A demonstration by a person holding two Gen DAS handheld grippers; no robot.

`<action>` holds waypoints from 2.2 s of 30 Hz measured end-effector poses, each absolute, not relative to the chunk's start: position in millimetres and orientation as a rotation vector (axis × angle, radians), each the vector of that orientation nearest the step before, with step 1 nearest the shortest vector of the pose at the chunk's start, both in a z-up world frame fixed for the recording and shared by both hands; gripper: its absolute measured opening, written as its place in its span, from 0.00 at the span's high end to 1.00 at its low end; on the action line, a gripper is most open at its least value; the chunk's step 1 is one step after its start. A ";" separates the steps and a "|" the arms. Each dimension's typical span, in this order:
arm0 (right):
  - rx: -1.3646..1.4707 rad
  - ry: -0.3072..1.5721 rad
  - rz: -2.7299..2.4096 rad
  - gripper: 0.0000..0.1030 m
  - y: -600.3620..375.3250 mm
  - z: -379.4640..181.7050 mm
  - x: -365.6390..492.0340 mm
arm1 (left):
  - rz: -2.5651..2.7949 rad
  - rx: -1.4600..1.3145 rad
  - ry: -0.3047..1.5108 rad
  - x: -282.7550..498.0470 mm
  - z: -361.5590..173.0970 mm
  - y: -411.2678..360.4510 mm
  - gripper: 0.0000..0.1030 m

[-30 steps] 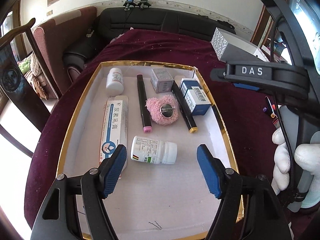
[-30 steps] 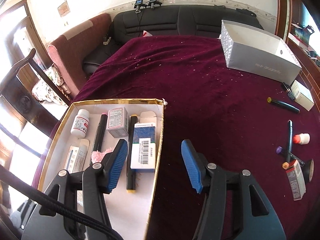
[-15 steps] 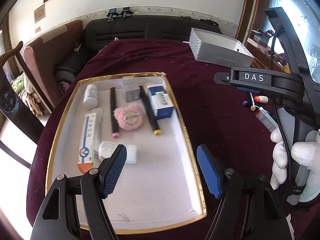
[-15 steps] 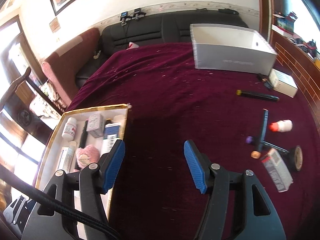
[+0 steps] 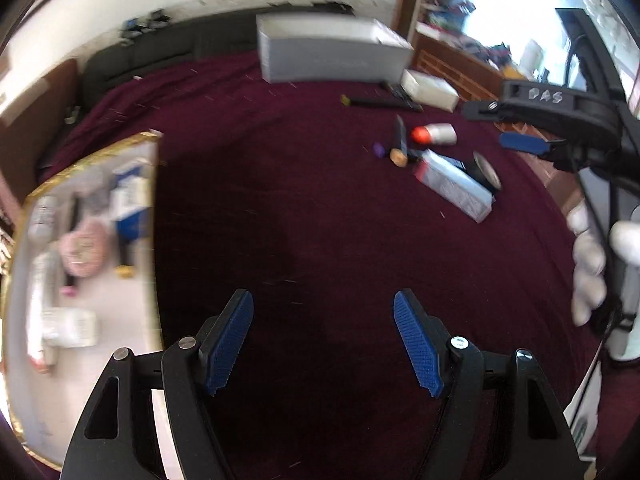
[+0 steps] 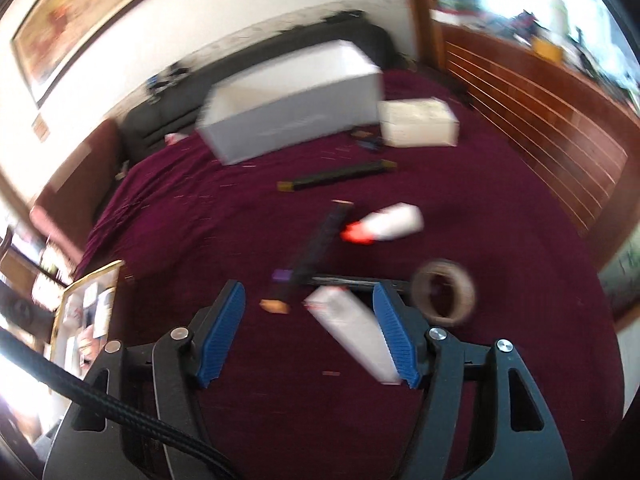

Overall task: Organize objects
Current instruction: 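Move the left gripper to the white red-ended box while the right gripper approaches the black tape roll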

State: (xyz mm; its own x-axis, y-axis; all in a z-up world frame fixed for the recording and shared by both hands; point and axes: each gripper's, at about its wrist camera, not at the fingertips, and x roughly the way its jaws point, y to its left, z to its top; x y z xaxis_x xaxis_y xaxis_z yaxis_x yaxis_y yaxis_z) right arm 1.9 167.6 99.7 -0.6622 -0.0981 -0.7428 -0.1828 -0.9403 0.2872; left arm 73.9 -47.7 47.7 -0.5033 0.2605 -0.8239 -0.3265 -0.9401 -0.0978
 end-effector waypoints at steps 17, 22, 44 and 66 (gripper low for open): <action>-1.546 0.624 2.792 0.36 169.9 53.2 -33.4 | 2.478 -1.342 0.179 69.0 9.2 -26.0 0.22; -1.876 0.941 2.836 0.36 140.5 34.7 -31.1 | 2.447 -1.334 0.141 68.3 9.8 -29.7 0.14; -1.411 0.152 2.813 0.33 176.3 64.2 5.5 | 2.424 -1.337 0.176 66.9 6.7 -23.4 0.04; -1.732 0.569 2.783 0.88 192.1 35.0 43.6 | 2.466 -1.216 0.296 34.4 28.8 -10.4 0.03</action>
